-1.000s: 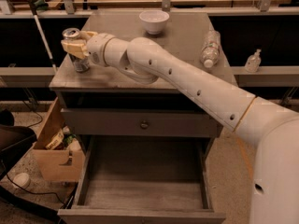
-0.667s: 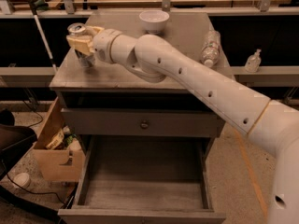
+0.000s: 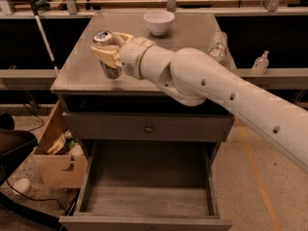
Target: Place redbull can into middle drawer
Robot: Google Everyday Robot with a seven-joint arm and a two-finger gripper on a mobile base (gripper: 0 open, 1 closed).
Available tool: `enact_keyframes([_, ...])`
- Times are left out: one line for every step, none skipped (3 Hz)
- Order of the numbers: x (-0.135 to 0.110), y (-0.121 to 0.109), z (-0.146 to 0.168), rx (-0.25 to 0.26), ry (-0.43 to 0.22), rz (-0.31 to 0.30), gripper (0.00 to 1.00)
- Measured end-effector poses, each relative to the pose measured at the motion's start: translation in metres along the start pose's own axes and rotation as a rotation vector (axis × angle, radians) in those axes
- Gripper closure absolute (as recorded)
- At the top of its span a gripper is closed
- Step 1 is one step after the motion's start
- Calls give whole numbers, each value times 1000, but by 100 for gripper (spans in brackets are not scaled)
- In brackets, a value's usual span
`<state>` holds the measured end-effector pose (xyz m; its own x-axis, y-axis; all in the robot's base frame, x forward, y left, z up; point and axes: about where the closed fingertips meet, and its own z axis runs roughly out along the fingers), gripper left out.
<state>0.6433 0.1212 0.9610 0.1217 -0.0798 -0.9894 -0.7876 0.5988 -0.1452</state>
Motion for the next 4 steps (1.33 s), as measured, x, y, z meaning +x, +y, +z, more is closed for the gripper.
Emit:
enact_keyframes([19,38,-48,20,59,-7,100])
enact_keyframes([55,84,-96,22,154,10,100])
enact_keyframes([108,109,-146,48,230,22,100])
enact_keyframes([181,80,-202,152,288,36,100])
